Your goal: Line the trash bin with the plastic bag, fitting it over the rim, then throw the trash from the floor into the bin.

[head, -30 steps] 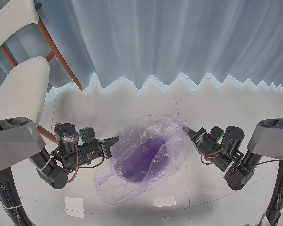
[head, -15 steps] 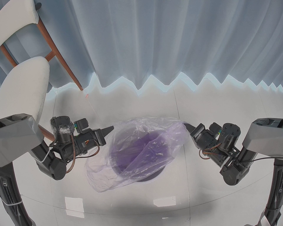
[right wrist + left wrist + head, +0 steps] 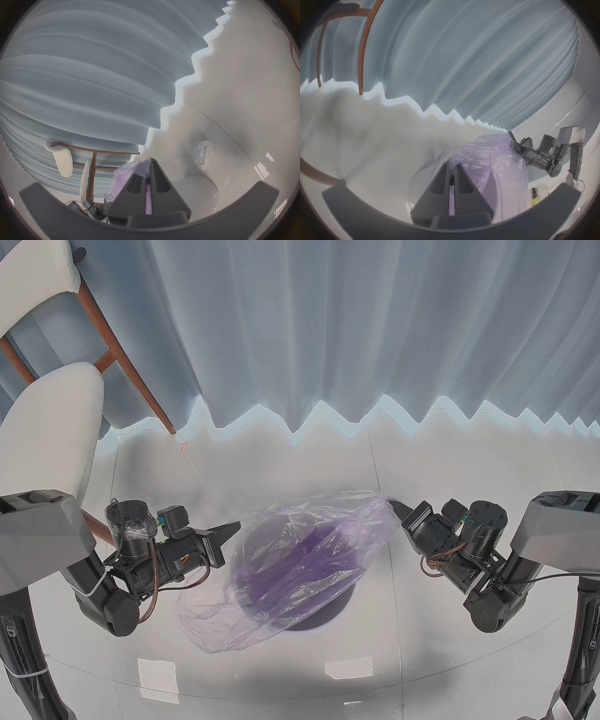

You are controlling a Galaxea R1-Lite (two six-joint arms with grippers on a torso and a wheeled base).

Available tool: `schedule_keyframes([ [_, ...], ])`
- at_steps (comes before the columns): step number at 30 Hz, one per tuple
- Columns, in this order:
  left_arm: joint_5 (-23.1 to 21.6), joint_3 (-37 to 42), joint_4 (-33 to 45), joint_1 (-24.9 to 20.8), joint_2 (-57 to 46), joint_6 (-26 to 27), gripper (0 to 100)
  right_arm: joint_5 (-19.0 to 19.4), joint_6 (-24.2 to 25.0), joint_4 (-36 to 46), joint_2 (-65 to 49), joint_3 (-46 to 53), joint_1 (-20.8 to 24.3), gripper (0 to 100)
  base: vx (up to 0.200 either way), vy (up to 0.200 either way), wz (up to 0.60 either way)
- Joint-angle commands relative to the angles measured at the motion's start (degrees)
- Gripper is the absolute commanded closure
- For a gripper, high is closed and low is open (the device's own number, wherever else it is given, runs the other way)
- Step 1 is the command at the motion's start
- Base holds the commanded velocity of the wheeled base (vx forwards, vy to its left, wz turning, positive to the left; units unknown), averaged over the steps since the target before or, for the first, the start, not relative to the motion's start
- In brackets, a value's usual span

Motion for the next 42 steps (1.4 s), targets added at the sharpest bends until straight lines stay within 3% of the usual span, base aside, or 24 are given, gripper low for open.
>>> schedule_keyframes([
  [1,2.61,-1.26,-0.5,-1.03,0.25,-0.14,100,-0.07,-0.22,-1.02,-0.43,0.26,-0.21,100,0.2,0.0,0.0],
  [4,8.76,-4.86,0.47,-2.7,0.77,-1.11,100,0.02,-0.66,-1.02,-0.87,0.88,-0.56,100,0.0,0.0,0.0],
  [7,12.19,-6.44,0.73,-4.02,2.09,-3.31,100,0.02,-1.01,-1.02,-0.25,0.88,-1.26,100,0.0,0.0,0.0],
  [19,12.8,-6.8,0.21,-5.33,8.68,-4.36,100,0.1,-3.65,-1.02,4.84,0.79,-3.55,100,0.0,0.0,0.0],
  [33,12.45,-8.64,1.17,-1.29,9.74,-5.77,100,0.02,-3.56,-1.02,11.7,-1.41,-2.85,100,0.0,0.0,0.0],
  [42,12.62,-10.84,1.17,-1.03,13.61,-6.82,100,0.02,-3.73,-1.02,15.3,-3.25,-3.2,100,0.0,0.0,0.0],
])
